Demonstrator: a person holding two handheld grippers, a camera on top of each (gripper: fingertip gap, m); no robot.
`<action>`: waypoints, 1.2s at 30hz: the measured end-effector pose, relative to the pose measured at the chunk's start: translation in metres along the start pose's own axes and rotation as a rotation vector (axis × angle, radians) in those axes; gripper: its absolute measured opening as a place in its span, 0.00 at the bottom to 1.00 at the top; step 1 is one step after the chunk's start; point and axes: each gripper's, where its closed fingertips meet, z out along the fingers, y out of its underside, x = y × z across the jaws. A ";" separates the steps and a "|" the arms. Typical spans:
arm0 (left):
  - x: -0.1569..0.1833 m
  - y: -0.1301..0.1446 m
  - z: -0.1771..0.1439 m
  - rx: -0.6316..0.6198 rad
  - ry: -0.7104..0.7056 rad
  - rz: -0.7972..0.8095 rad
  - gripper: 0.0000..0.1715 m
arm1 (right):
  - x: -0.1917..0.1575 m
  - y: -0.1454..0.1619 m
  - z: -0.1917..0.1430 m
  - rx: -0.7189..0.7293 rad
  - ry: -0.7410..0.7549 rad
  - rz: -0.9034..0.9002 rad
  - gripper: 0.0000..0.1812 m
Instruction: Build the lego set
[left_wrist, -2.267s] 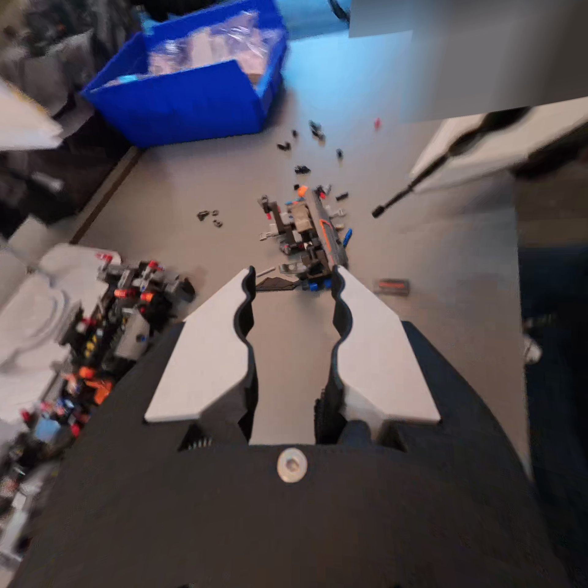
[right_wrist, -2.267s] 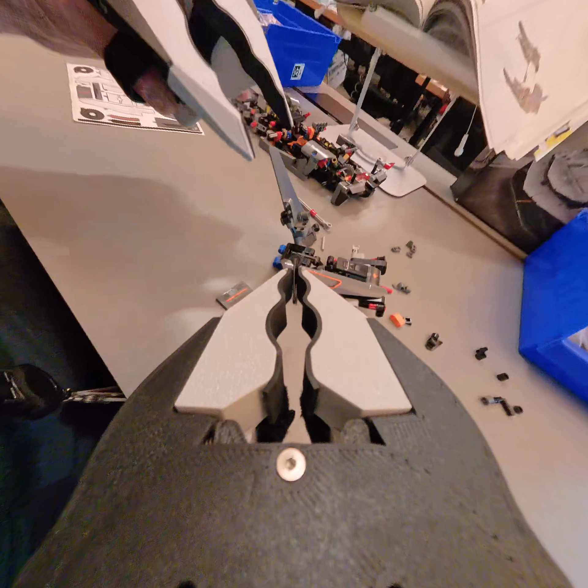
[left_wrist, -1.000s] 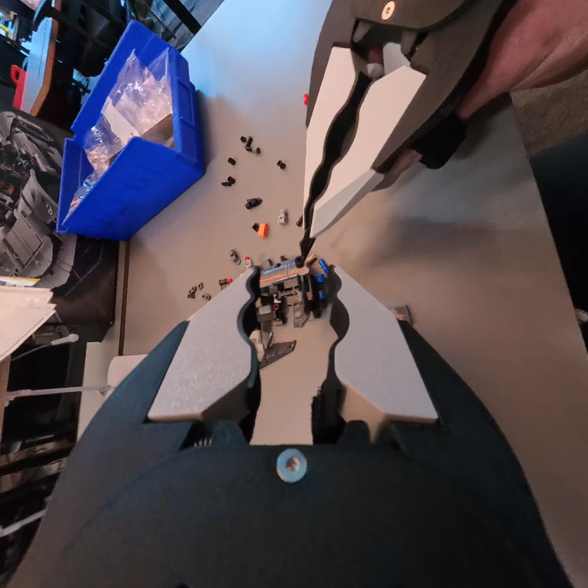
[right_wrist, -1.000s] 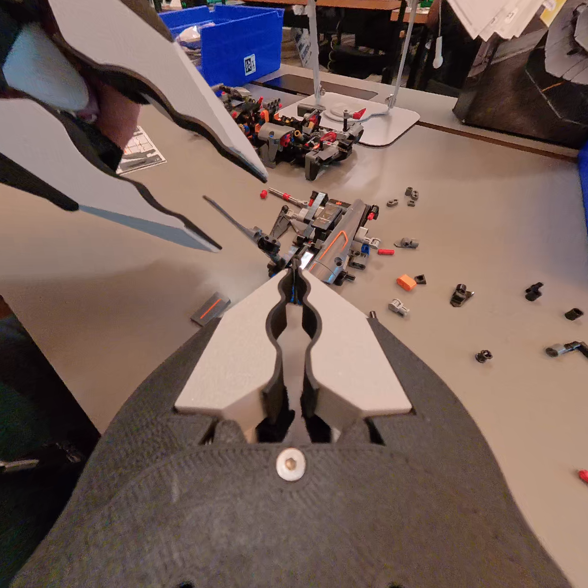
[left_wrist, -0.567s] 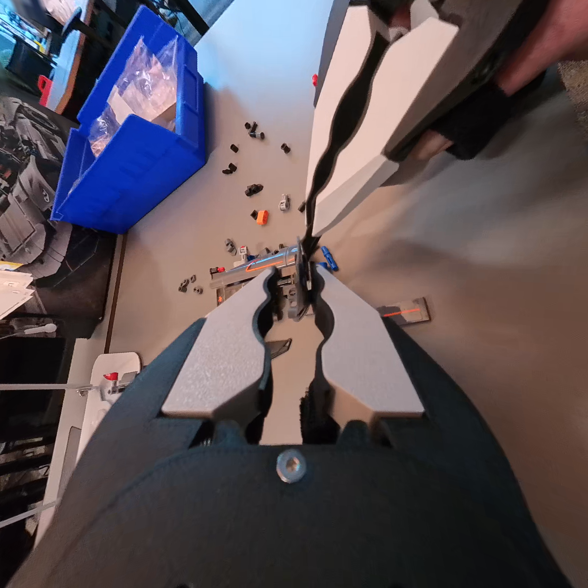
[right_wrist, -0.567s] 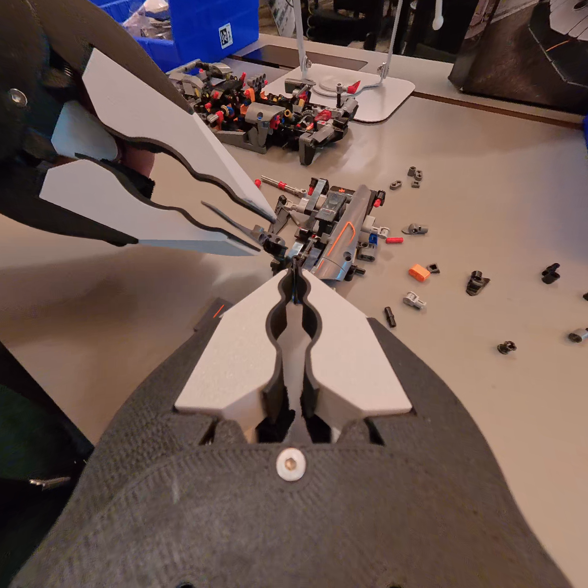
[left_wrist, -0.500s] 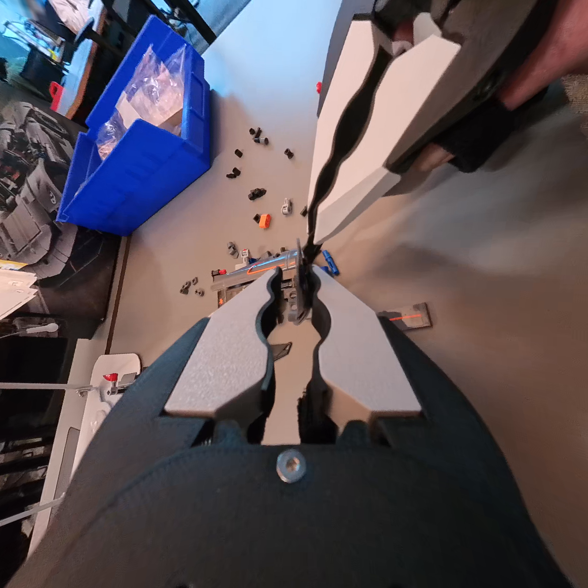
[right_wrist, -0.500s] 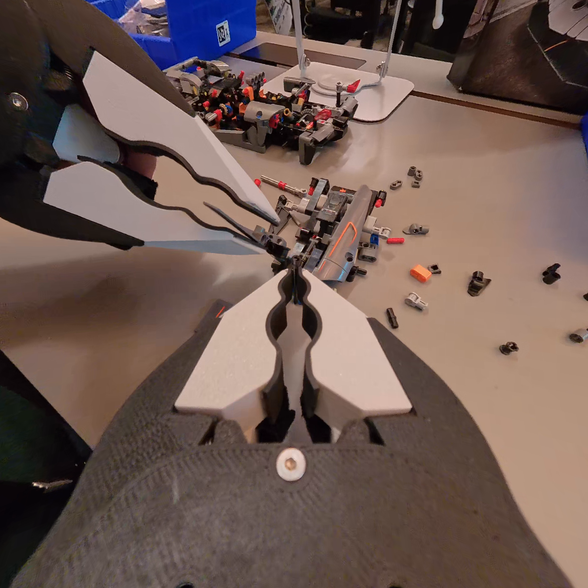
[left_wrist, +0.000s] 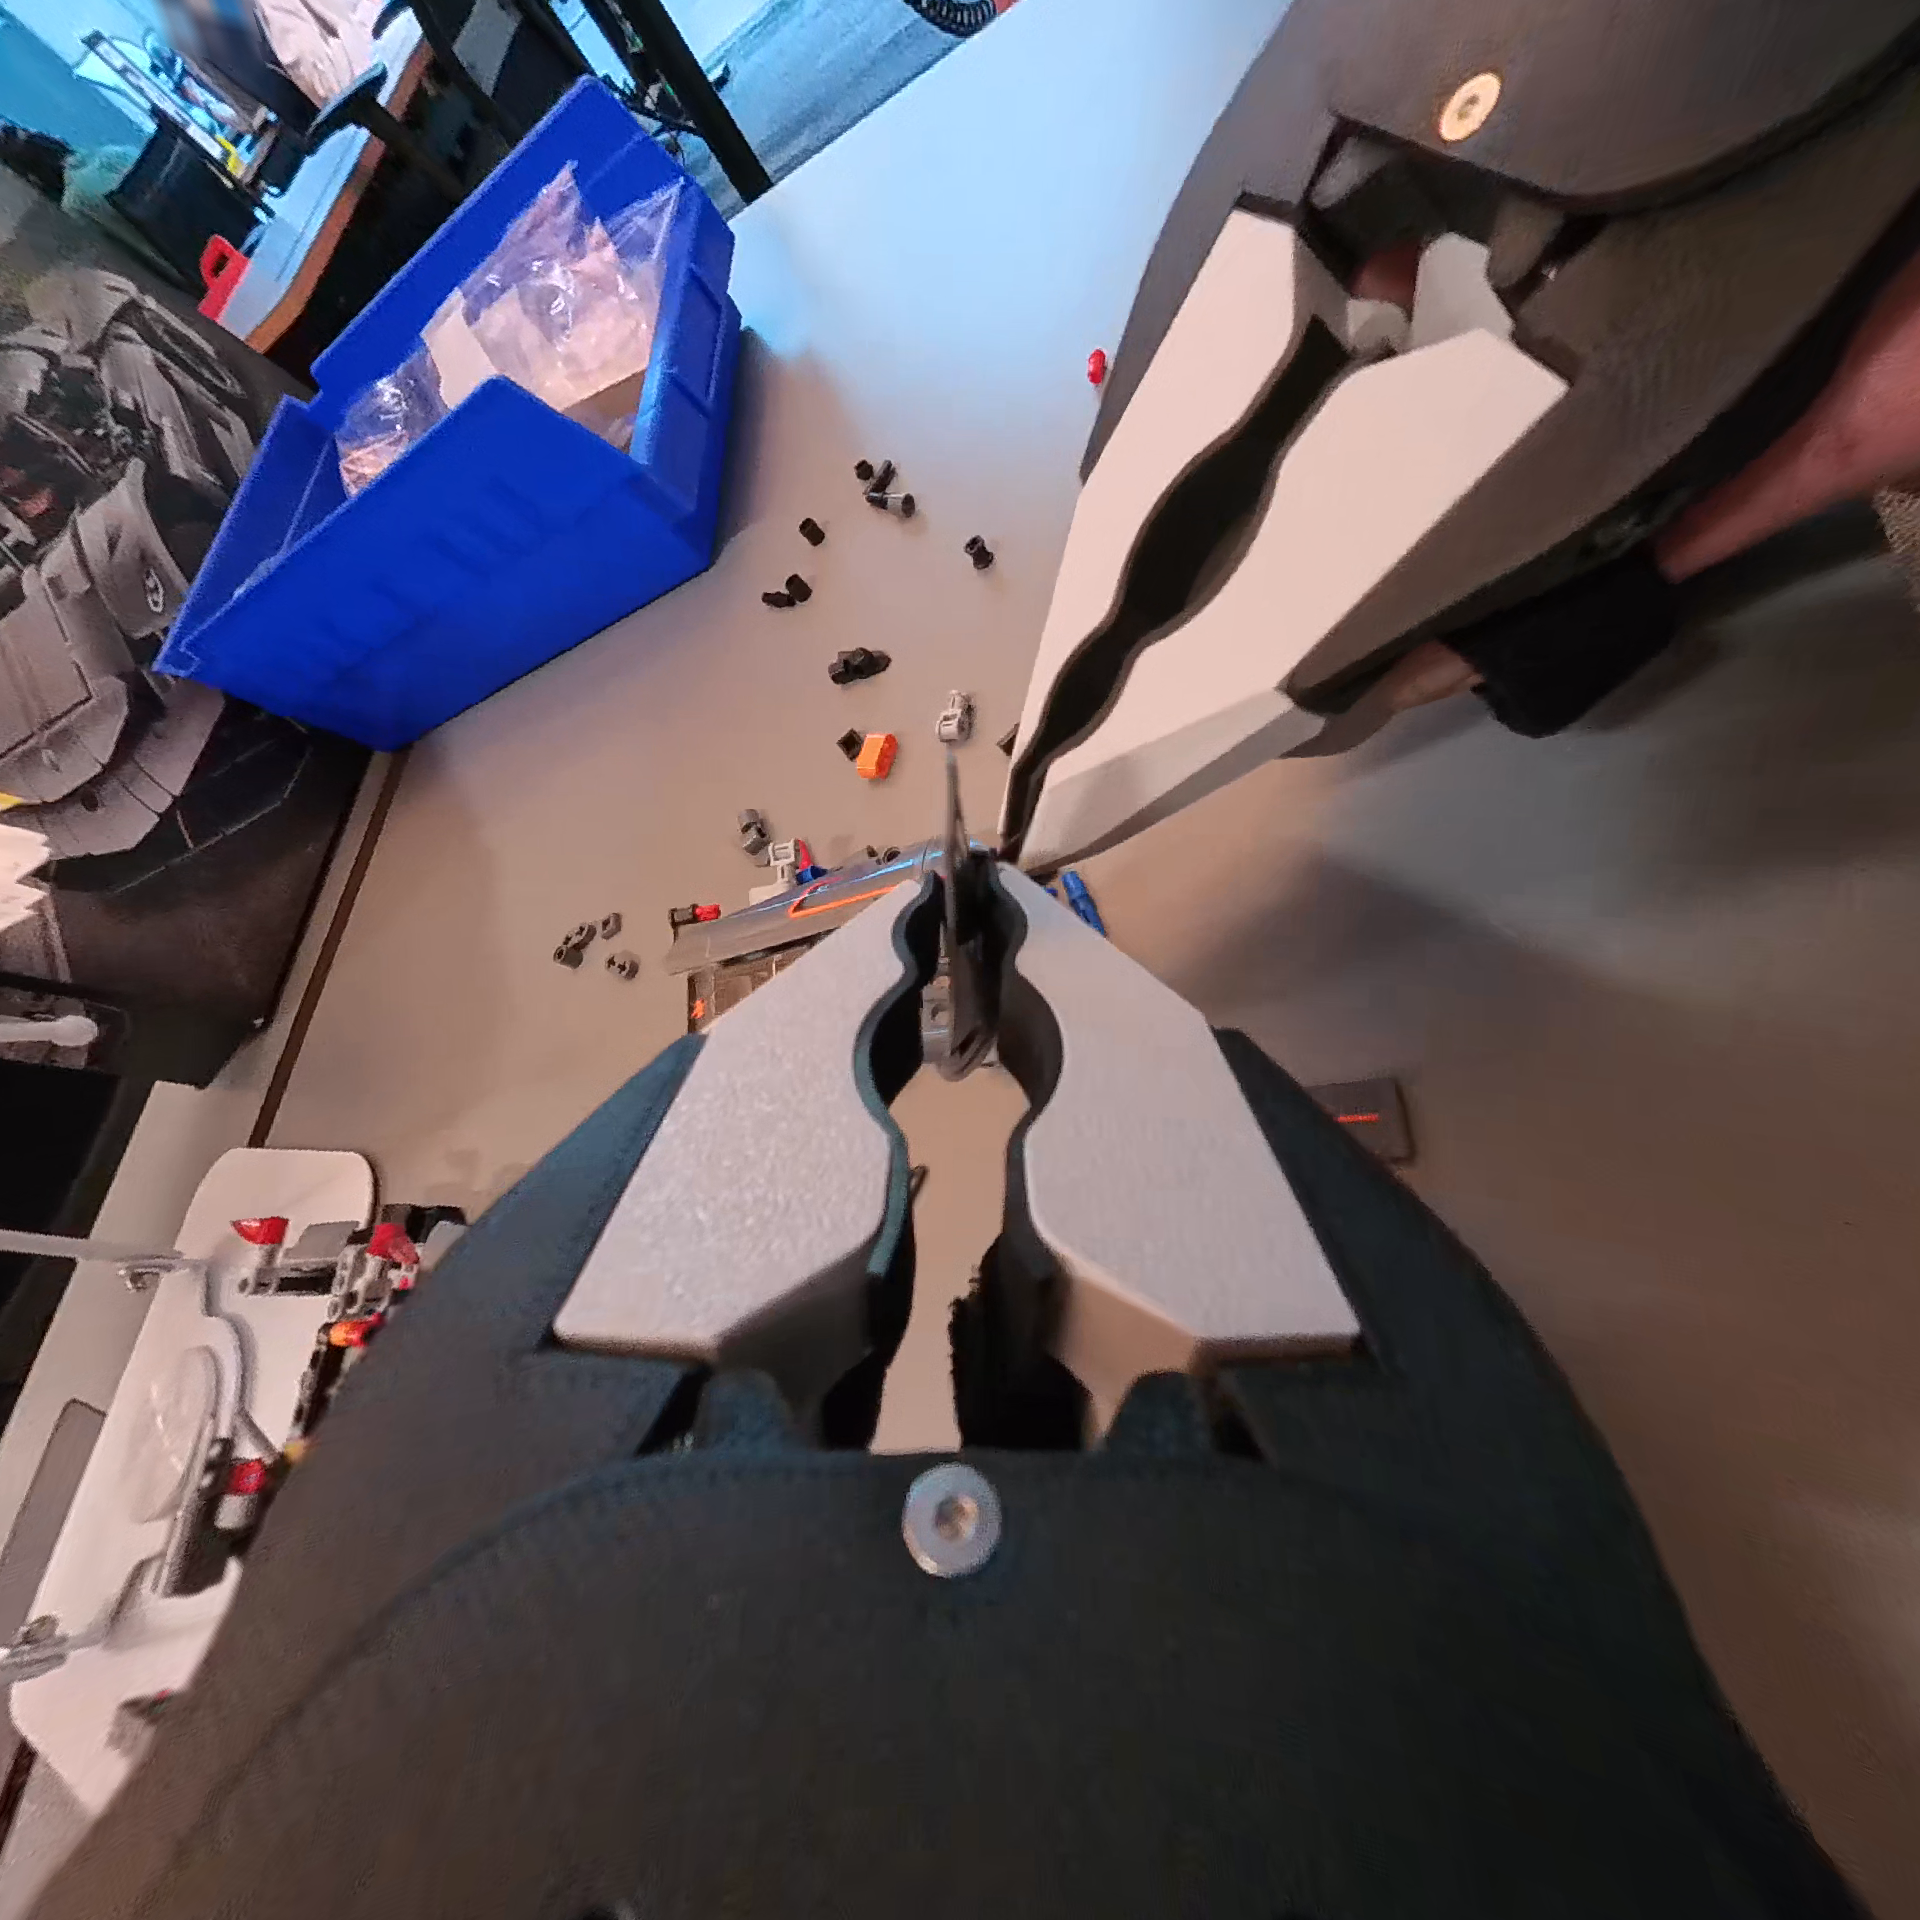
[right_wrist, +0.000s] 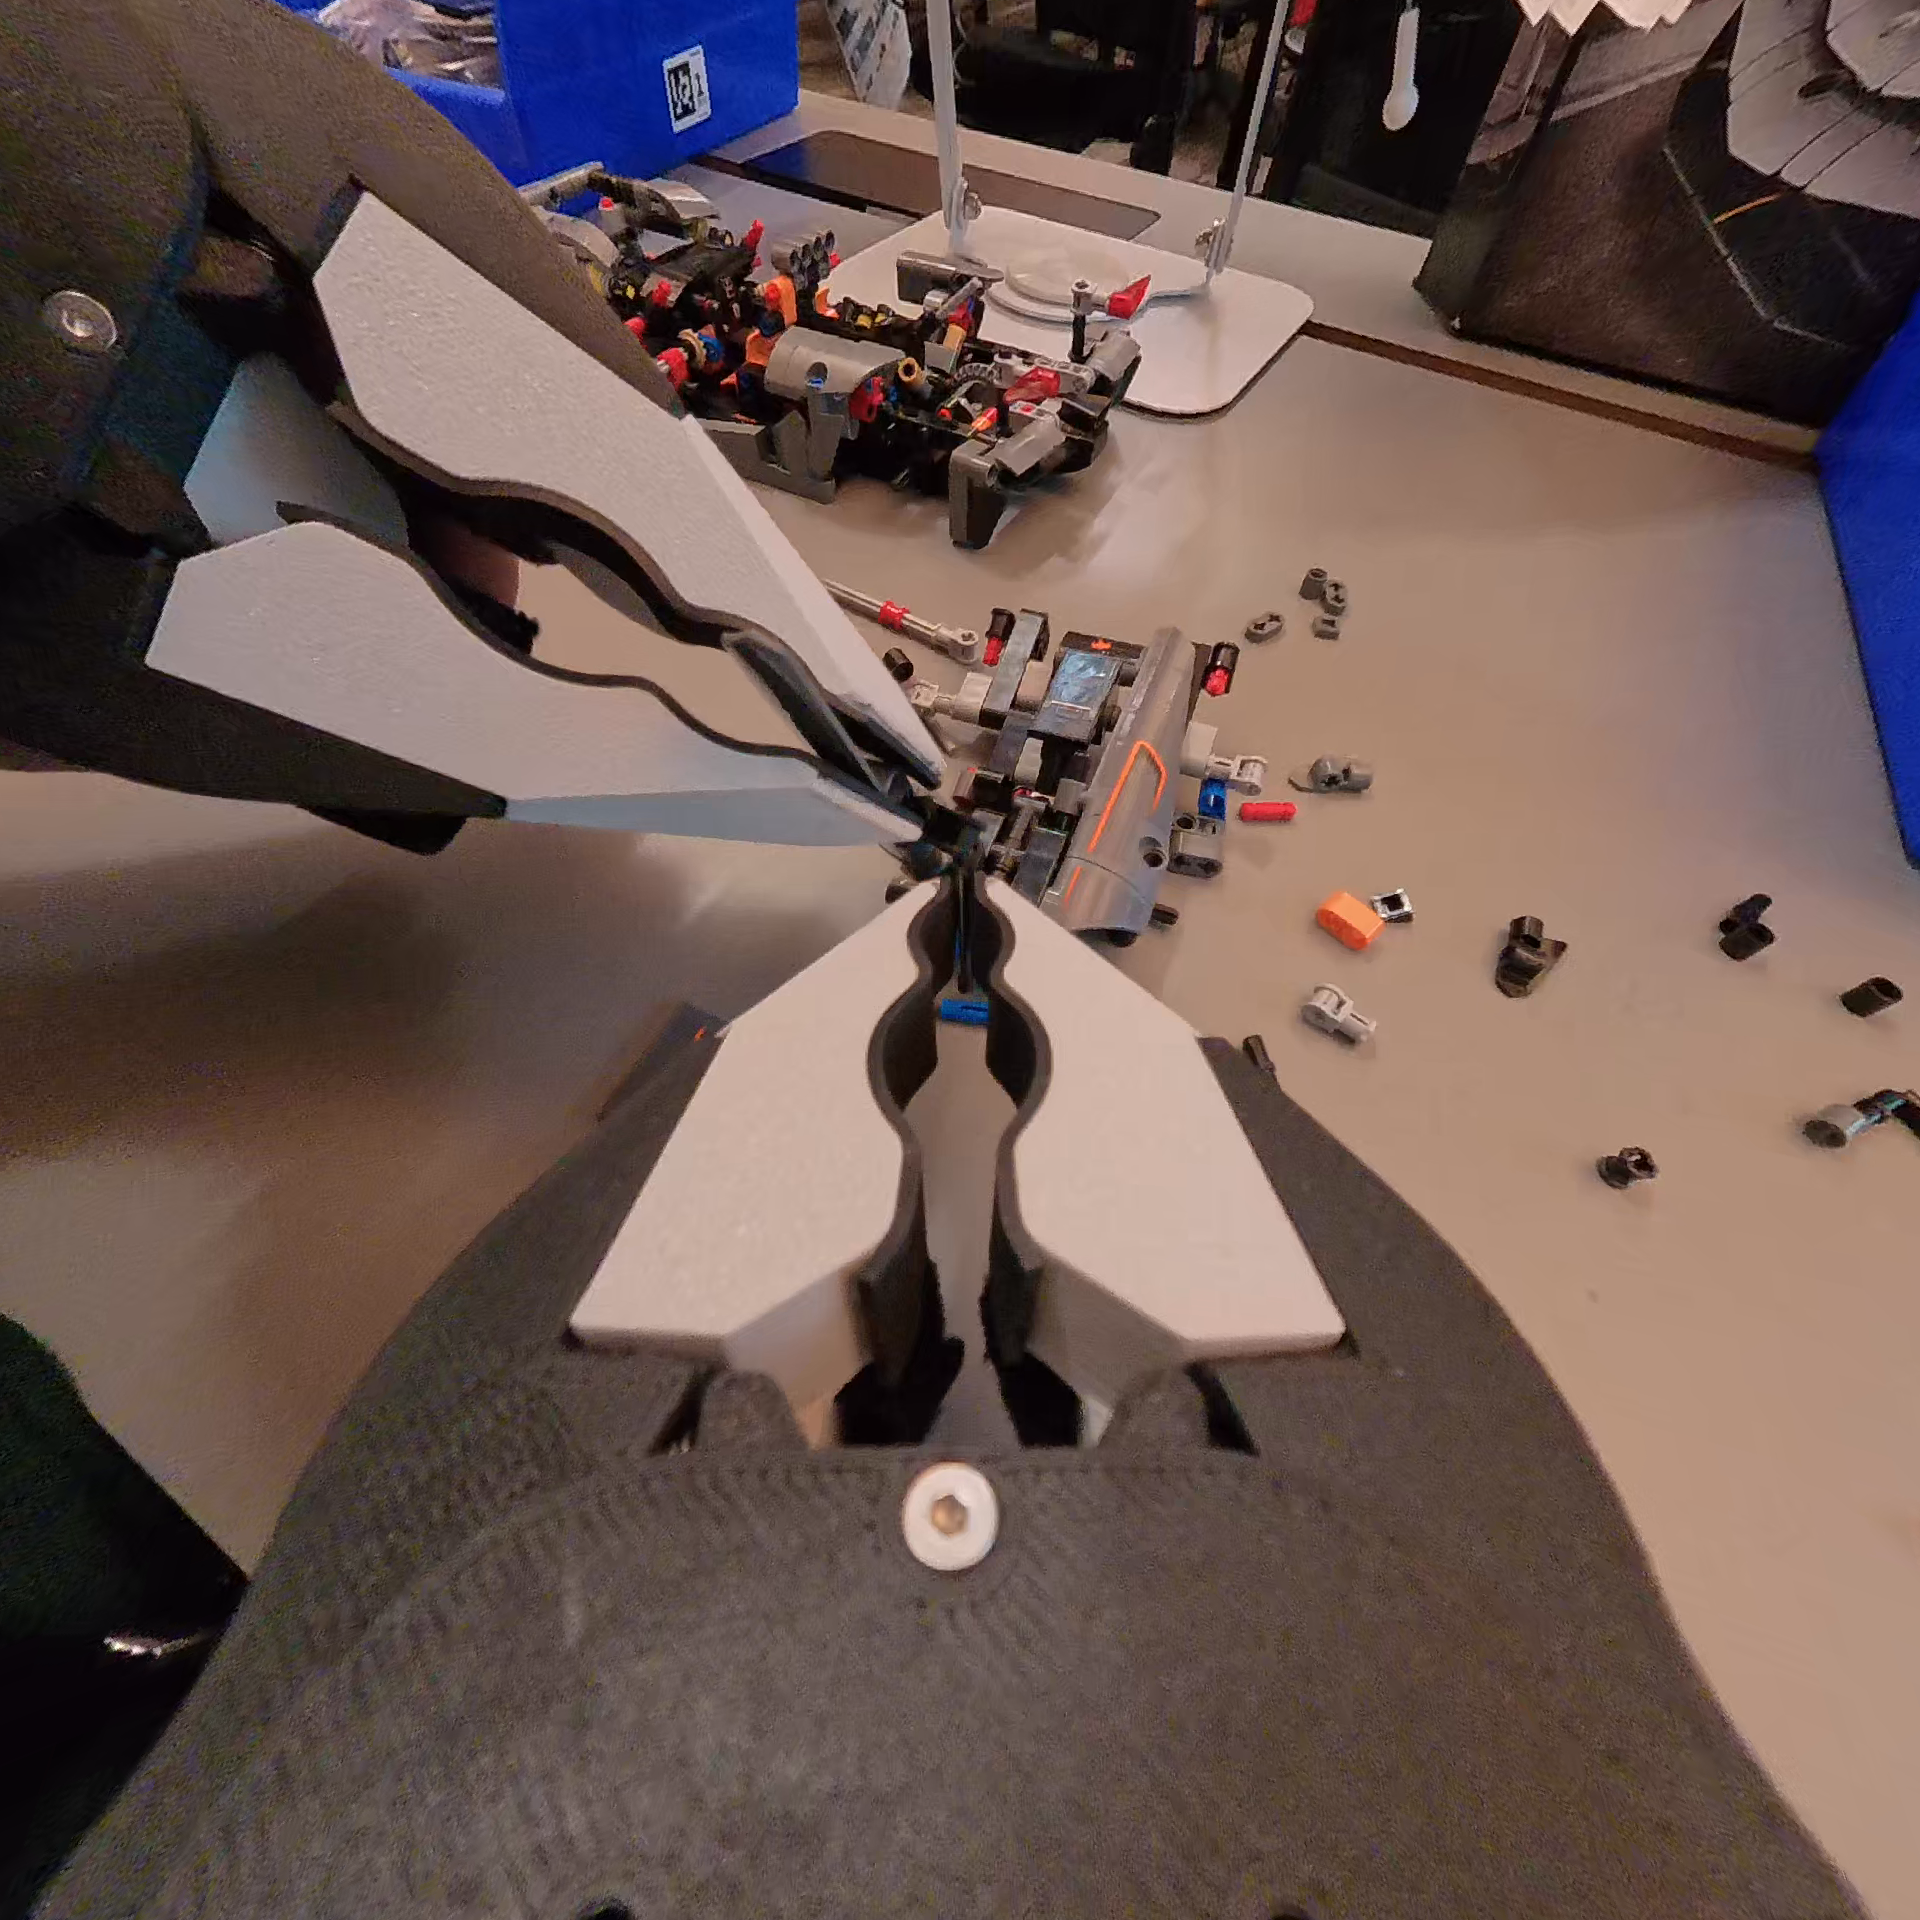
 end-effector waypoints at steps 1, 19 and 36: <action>-0.001 -0.001 0.000 0.004 -0.004 -0.013 0.03 | 0.000 -0.001 0.000 0.004 0.003 -0.005 0.00; -0.008 -0.004 0.003 0.041 -0.047 -0.094 0.03 | 0.001 -0.005 0.001 0.035 0.020 -0.071 0.00; -0.009 -0.004 0.002 0.053 -0.102 -0.029 0.03 | 0.001 -0.006 0.000 0.043 0.001 -0.060 0.00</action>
